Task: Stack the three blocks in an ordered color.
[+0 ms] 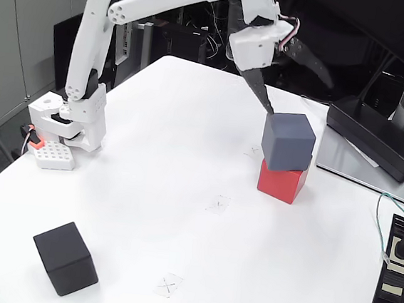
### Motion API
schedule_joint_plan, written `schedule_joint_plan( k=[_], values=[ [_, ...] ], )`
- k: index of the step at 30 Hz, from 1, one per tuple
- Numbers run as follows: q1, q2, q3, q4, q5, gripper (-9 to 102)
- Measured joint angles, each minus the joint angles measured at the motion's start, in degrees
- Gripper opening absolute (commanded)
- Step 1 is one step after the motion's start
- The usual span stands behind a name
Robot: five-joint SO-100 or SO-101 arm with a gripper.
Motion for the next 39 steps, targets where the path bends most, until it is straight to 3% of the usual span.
schedule_joint_plan(
  k=[9,26,39],
  values=[
    [12.04,16.79,16.26,0.00,0.00,41],
    [59.06,34.19,46.14,-0.09,0.00,41],
    [70.93,25.84,55.46,-7.82,-8.00,41]
  ],
)
